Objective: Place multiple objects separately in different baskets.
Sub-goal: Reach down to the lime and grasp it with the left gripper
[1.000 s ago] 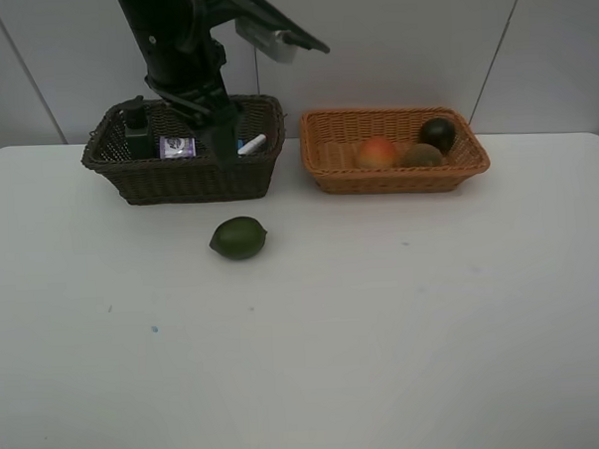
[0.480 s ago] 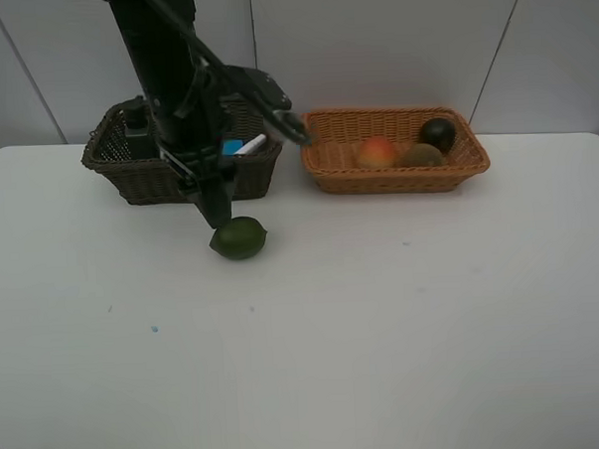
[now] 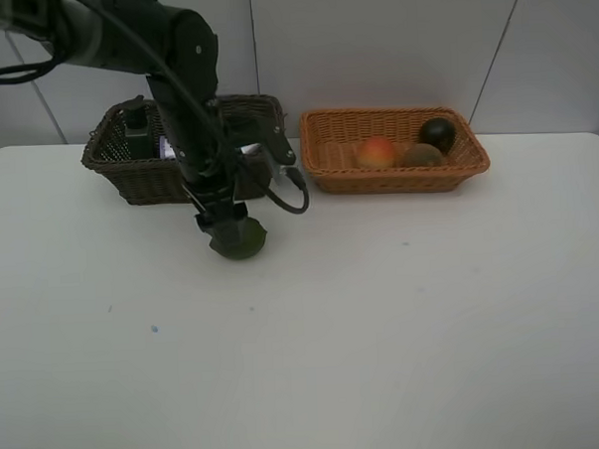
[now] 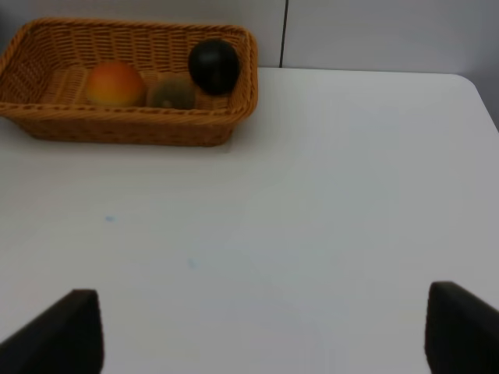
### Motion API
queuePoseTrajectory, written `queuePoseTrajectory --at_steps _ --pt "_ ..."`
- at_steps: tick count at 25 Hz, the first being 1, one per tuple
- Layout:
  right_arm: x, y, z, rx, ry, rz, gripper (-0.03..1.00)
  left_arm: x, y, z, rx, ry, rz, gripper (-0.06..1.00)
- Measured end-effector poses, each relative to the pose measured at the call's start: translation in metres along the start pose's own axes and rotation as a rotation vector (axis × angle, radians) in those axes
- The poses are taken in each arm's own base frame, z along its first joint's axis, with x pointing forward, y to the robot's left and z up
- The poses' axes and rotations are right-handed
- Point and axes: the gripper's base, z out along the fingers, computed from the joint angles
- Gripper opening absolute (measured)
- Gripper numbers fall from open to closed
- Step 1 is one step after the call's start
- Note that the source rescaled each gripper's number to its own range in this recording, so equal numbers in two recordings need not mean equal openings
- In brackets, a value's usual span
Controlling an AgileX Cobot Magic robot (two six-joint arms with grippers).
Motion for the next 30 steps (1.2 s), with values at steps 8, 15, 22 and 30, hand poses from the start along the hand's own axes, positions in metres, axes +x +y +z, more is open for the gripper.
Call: queuePoseTrajectory --at_steps 8,15,22,30 --pt "0.000 0.000 0.000 0.000 0.000 0.000 1.00 -0.002 0.002 0.023 -0.006 -0.007 0.017 1.00" --pt "0.000 0.000 0.000 0.000 0.000 0.000 1.00 -0.001 0.001 0.046 0.014 0.015 0.023 1.00" --pt "0.000 0.000 0.000 0.000 0.000 0.000 1.00 -0.003 0.002 0.049 -0.003 -0.003 0.024 1.00" --pt "0.000 0.000 0.000 0.000 0.000 0.000 1.00 -0.003 0.002 0.049 -0.003 -0.004 0.024 0.77"
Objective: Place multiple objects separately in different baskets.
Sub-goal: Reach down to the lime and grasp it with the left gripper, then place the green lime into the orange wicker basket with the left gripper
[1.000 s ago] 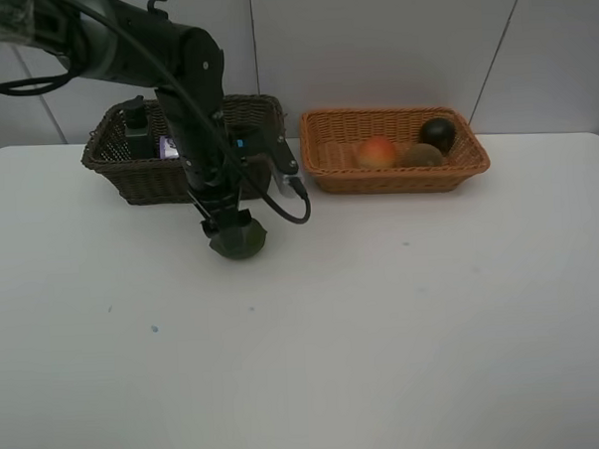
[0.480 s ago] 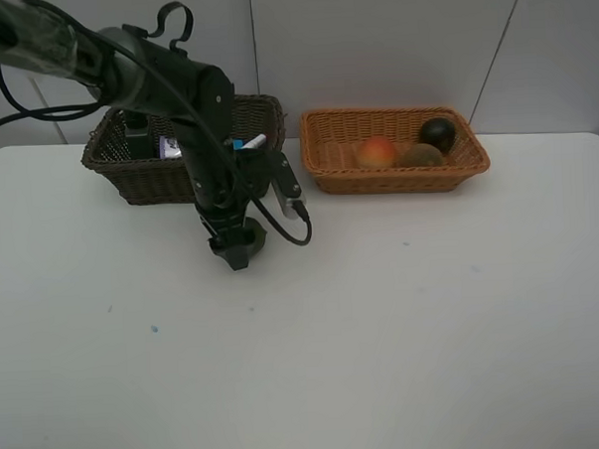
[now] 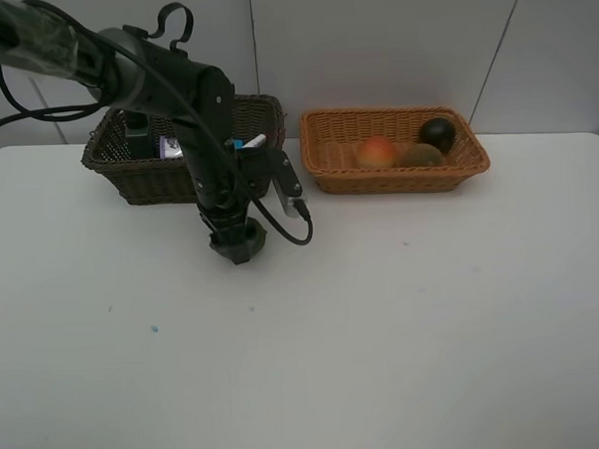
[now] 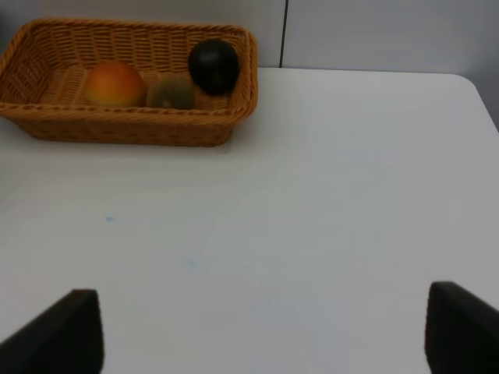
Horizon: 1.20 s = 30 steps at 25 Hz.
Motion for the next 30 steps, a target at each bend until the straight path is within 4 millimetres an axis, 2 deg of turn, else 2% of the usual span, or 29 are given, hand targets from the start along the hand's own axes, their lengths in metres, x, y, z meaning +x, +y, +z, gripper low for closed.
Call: queuePoseTrajectory --at_steps 21,23,30 --pt "0.000 0.000 0.000 0.000 0.000 0.000 1.00 0.002 -0.002 -0.004 0.024 0.024 -0.001 0.76" --pt "0.000 0.000 0.000 0.000 0.000 0.000 1.00 0.000 -0.001 -0.020 0.011 -0.002 -0.018 0.76" --pt "0.000 0.000 0.000 0.000 0.000 0.000 1.00 -0.019 0.005 -0.113 -0.094 -0.279 -0.151 0.76"
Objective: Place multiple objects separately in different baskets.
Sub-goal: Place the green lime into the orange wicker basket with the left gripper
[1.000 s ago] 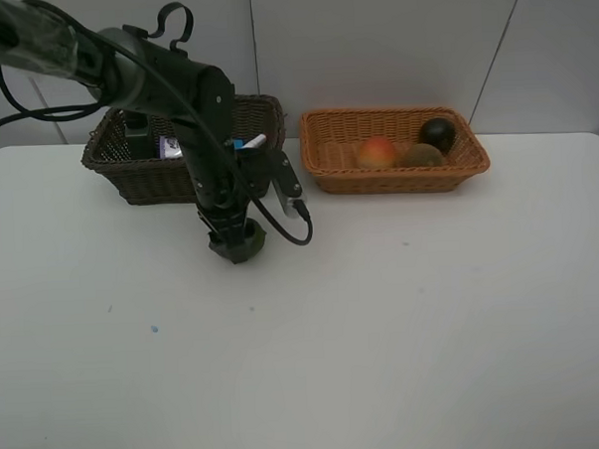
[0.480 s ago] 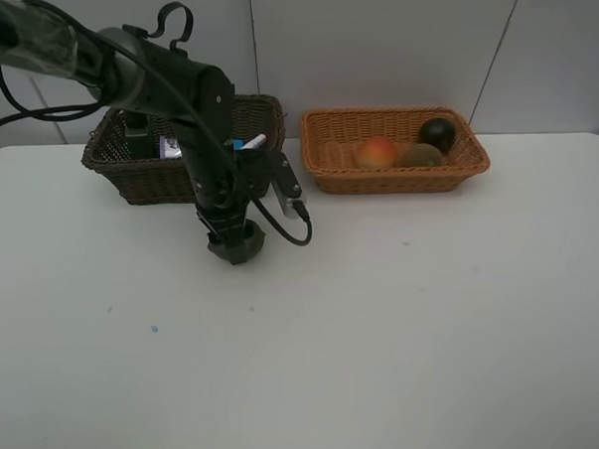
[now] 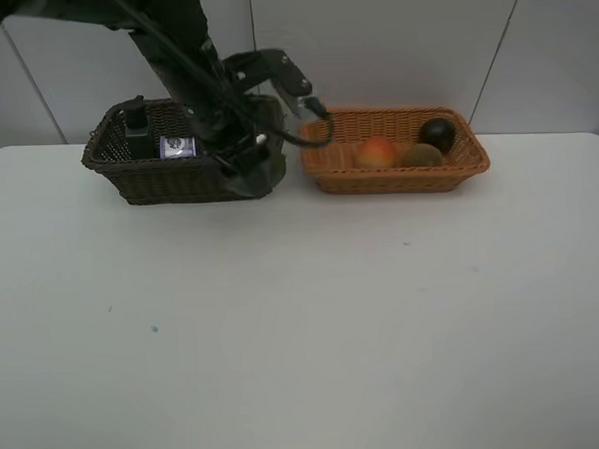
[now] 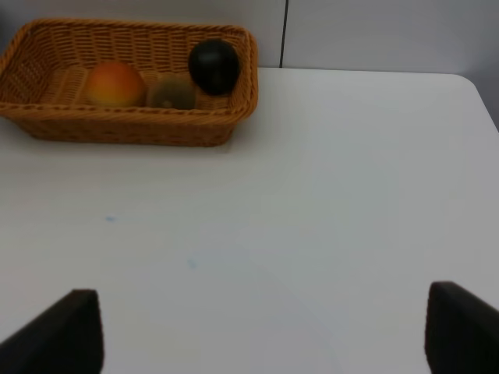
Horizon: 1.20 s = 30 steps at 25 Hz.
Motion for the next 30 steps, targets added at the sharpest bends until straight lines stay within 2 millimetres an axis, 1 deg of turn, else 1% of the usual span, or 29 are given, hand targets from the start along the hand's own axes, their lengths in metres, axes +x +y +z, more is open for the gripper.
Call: queuePoseTrajectory --at_steps 4,7,10,13,16,18,22,23,25,26,30 --pt "0.000 0.000 0.000 0.000 0.000 0.000 1.00 -0.033 0.015 -0.038 -0.061 -0.151 -0.075 0.76" --pt "0.000 0.000 0.000 0.000 0.000 0.000 1.00 -0.053 0.025 -0.062 -0.104 -0.248 -0.086 0.76" --pt "0.000 0.000 0.000 0.000 0.000 0.000 1.00 -0.068 0.033 -0.077 -0.137 -0.312 -0.080 0.76" --pt "0.000 0.000 0.000 0.000 0.000 0.000 1.00 -0.080 0.038 -0.076 -0.127 -0.343 -0.090 0.76" --pt "0.000 0.000 0.000 0.000 0.000 0.000 1.00 -0.088 0.045 -0.060 -0.118 -0.354 -0.097 0.76" --pt "0.000 0.000 0.000 0.000 0.000 0.000 1.00 -0.095 0.051 -0.044 -0.119 -0.358 -0.097 0.76" --pt "0.000 0.000 0.000 0.000 0.000 0.000 1.00 -0.101 0.059 0.000 -0.096 -0.351 -0.113 0.76" --pt "0.000 0.000 0.000 0.000 0.000 0.000 1.00 -0.101 0.060 0.016 -0.083 -0.344 -0.121 0.76" --pt "0.000 0.000 0.000 0.000 0.000 0.000 1.00 -0.099 0.061 0.039 -0.061 -0.328 -0.133 0.76" --pt "0.000 0.000 0.000 0.000 0.000 0.000 1.00 -0.096 0.060 0.055 -0.047 -0.312 -0.142 0.76" --pt "0.000 0.000 0.000 0.000 0.000 0.000 1.00 -0.084 0.057 0.094 -0.016 -0.259 -0.156 0.76"
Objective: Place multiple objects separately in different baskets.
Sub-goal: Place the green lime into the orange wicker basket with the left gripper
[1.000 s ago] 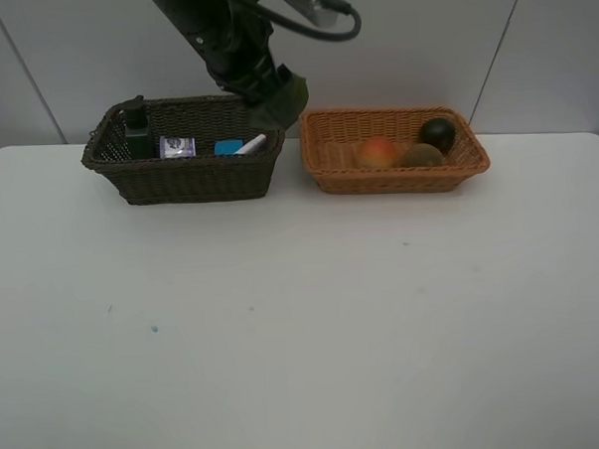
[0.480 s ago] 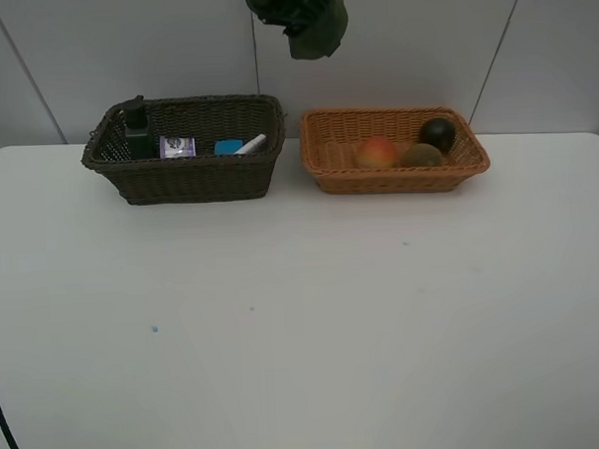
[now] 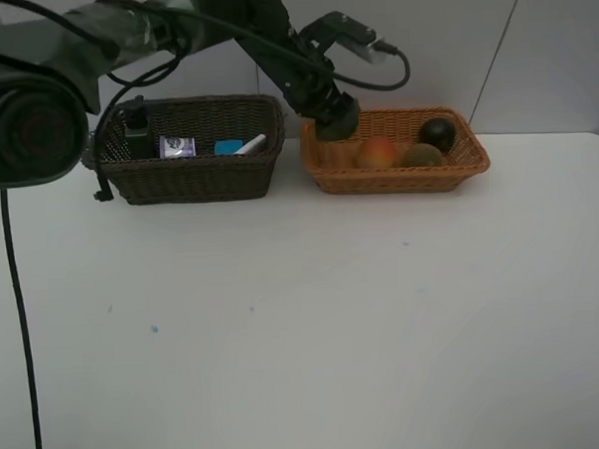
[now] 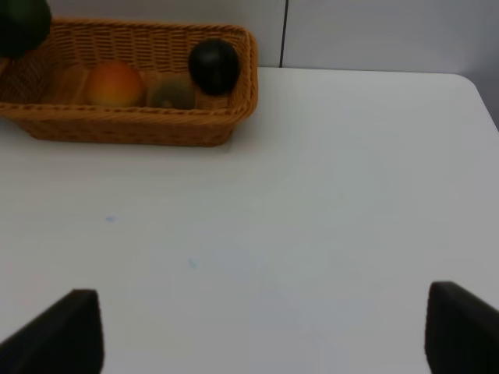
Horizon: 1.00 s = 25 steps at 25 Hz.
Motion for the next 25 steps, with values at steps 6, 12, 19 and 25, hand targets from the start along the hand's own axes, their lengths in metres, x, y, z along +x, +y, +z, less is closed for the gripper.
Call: queuePoseTrajectory --at_steps 6,12,19,25 --pt "0.0000 0.0000 0.0000 0.000 0.000 0.000 1.00 0.0090 -0.0004 0.0140 0.004 0.015 -0.007 0.76" --pt "0.0000 0.0000 0.0000 0.000 0.000 0.000 1.00 0.0068 0.0009 0.0139 -0.010 -0.008 -0.007 0.76" --pt "0.0000 0.0000 0.0000 0.000 0.000 0.000 1.00 0.0059 0.0026 0.0138 -0.029 -0.017 0.019 0.76" --pt "0.0000 0.0000 0.0000 0.000 0.000 0.000 1.00 0.0038 0.0050 0.0137 -0.055 -0.040 0.025 0.93"
